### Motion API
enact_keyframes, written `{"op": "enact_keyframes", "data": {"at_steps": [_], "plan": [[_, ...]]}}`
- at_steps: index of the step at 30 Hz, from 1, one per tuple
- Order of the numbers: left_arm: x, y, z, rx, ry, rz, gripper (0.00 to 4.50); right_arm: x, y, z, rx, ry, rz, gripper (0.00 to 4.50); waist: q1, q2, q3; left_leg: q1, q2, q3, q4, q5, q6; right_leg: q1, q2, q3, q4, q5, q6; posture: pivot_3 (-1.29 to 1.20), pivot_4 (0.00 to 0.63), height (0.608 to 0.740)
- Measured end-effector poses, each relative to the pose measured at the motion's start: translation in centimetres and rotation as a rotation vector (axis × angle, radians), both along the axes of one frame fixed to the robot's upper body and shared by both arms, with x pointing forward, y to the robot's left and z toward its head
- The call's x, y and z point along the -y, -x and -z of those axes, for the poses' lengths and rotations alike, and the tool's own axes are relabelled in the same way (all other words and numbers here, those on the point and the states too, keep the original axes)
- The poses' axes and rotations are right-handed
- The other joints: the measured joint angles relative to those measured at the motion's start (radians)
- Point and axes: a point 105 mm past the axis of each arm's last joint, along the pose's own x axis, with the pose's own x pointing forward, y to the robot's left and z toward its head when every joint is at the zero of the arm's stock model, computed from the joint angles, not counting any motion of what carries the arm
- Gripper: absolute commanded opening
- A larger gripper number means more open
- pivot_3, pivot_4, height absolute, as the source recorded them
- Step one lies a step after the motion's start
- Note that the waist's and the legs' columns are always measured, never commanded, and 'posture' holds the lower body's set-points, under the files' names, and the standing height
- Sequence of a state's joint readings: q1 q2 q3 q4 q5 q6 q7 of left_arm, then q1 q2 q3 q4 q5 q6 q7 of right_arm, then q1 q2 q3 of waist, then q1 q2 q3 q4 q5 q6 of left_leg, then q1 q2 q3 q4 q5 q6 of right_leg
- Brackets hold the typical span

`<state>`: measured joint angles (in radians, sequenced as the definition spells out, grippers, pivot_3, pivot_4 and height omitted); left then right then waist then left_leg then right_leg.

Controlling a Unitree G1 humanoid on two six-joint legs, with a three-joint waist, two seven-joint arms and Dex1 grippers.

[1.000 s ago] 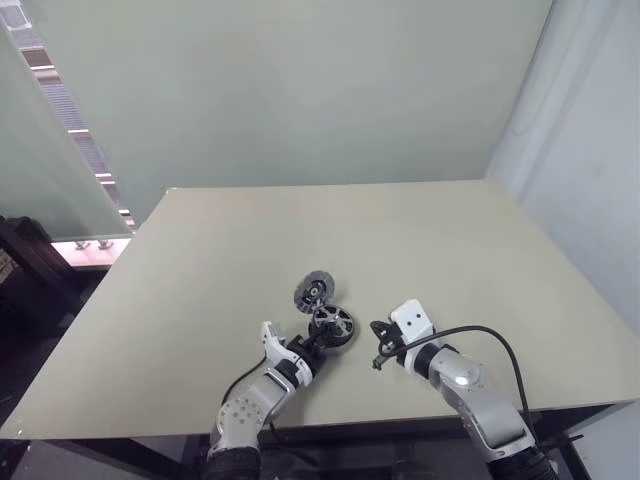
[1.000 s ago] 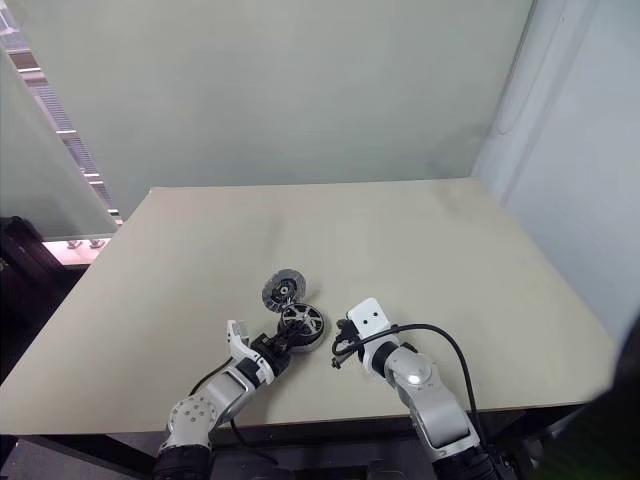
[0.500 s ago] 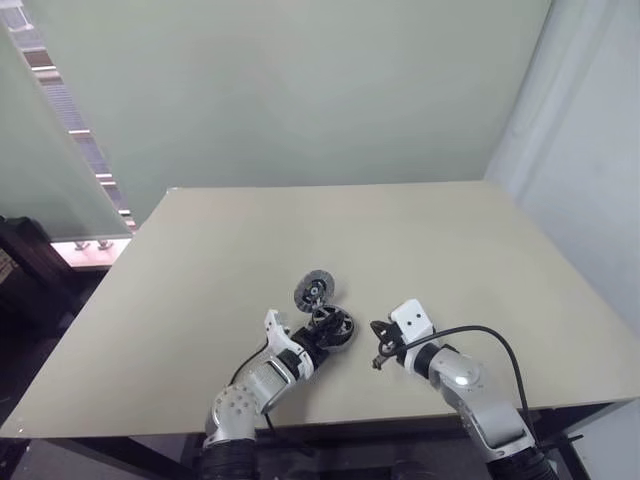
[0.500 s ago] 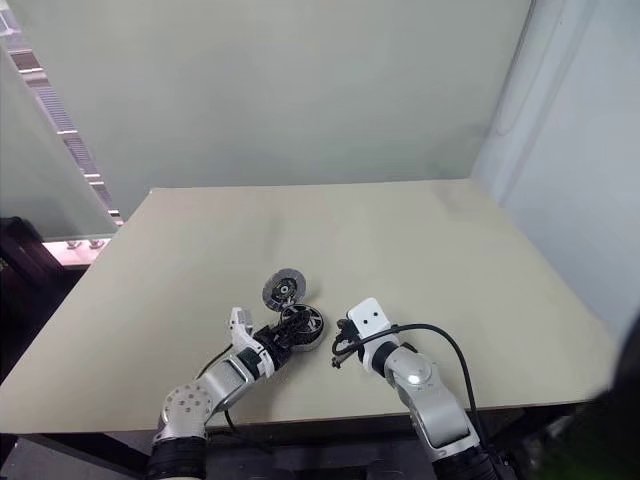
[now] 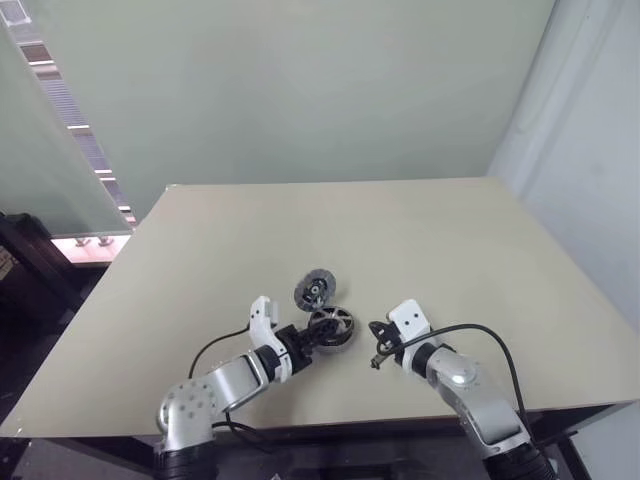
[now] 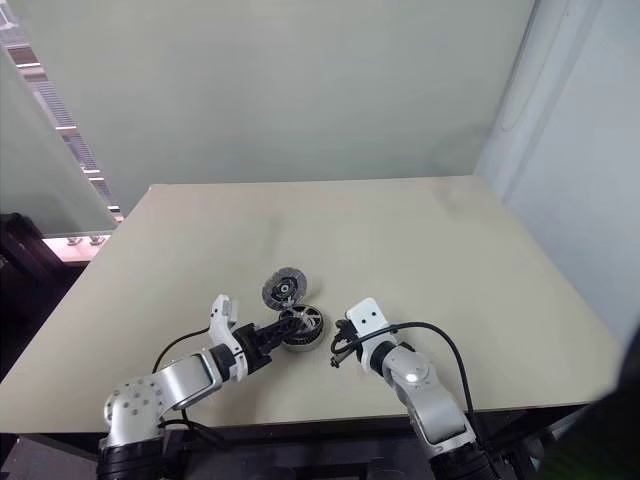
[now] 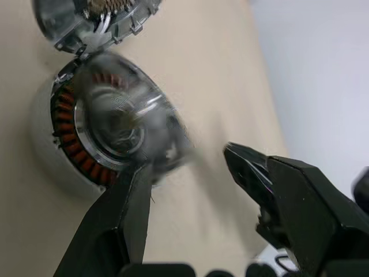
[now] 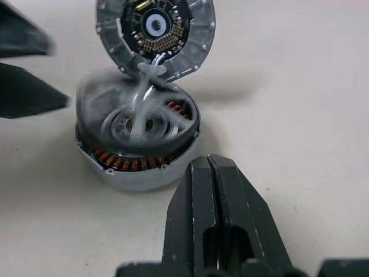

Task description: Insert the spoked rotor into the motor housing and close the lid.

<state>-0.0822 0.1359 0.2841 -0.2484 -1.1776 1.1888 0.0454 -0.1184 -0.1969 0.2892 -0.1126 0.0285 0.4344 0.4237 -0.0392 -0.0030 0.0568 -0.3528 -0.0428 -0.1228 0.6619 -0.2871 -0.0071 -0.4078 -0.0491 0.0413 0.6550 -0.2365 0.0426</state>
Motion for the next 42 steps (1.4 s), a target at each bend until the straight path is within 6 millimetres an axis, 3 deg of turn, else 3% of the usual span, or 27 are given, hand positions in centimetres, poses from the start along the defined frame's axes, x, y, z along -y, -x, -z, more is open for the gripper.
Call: {"op": "enact_keyframes", "data": {"at_steps": [7, 11, 17, 21, 26, 34, 37, 42], "plan": [[-1.9, 2.1, 0.6, -0.036, -0.073, 0.029, 3.31, -0.1, -0.3, 0.0, 0.001, 0.003, -0.015, 0.00, 0.000, 0.000, 0.000, 0.001, 0.000, 0.000, 0.000, 0.000, 0.001, 0.000, 0.000, 0.000, 0.002, 0.000, 0.000, 0.00, 0.000, 0.740], [-3.4, 2.3, -0.3, 0.087, -0.177, 0.050, 3.31, -1.1, -0.5, -0.7, 0.014, -0.050, -0.025, 0.00, 0.000, 0.000, 0.000, 0.002, 0.000, 0.002, -0.001, 0.001, -0.002, 0.001, 0.001, -0.001, 0.002, 0.000, -0.002, 0.00, 0.000, 0.740], [-6.8, 0.1, -1.2, 0.362, -0.362, -0.092, 3.31, -3.9, -1.6, -1.6, -0.002, -0.155, -0.047, 0.00, -0.002, 0.002, 0.000, 0.003, 0.001, 0.004, -0.002, 0.001, -0.001, 0.001, 0.002, -0.001, 0.002, 0.001, -0.009, 0.00, 0.000, 0.740], [-8.7, -1.2, -1.3, 0.477, -0.474, -0.180, 3.31, -5.5, -2.8, -0.6, -0.032, -0.162, -0.050, 0.00, 0.000, 0.001, 0.000, 0.003, 0.001, 0.004, -0.002, 0.003, 0.000, 0.001, 0.002, -0.002, 0.002, 0.003, -0.010, 0.00, 0.000, 0.740], [-8.6, -1.7, -1.5, 0.555, -0.528, -0.163, 3.31, -6.1, -2.7, 3.1, -0.123, -0.105, -0.054, 0.00, -0.004, 0.001, 0.000, 0.003, 0.001, 0.004, -0.002, 0.003, 0.001, 0.001, 0.002, -0.001, 0.002, 0.004, -0.008, 0.00, 0.000, 0.740], [-8.4, -1.7, -1.3, 0.580, -0.535, -0.144, 3.31, -6.1, -2.9, 3.4, -0.093, -0.093, -0.071, 0.00, -0.009, 0.002, 0.000, 0.011, 0.002, 0.002, -0.002, 0.003, 0.001, 0.010, 0.003, -0.002, 0.002, 0.004, -0.008, 0.00, 0.000, 0.740], [-8.5, -1.5, -1.0, 0.575, -0.543, -0.122, 3.34, -5.8, -2.8, 2.4, -0.074, -0.091, -0.091, 0.57, -0.010, 0.002, 0.000, 0.011, 0.002, 0.002, -0.002, 0.003, 0.001, 0.009, 0.003, -0.002, 0.002, 0.004, -0.008, 0.00, 0.000, 0.740], [-8.4, -1.2, -1.1, 0.592, -0.550, -0.064, 3.34, -4.9, -2.5, -0.6, -0.023, 0.014, -0.213, 2.21, -0.010, 0.002, 0.000, 0.010, 0.002, 0.001, -0.002, 0.003, 0.001, 0.008, 0.003, -0.002, 0.002, 0.004, -0.008, 0.00, 0.000, 0.740]]}}
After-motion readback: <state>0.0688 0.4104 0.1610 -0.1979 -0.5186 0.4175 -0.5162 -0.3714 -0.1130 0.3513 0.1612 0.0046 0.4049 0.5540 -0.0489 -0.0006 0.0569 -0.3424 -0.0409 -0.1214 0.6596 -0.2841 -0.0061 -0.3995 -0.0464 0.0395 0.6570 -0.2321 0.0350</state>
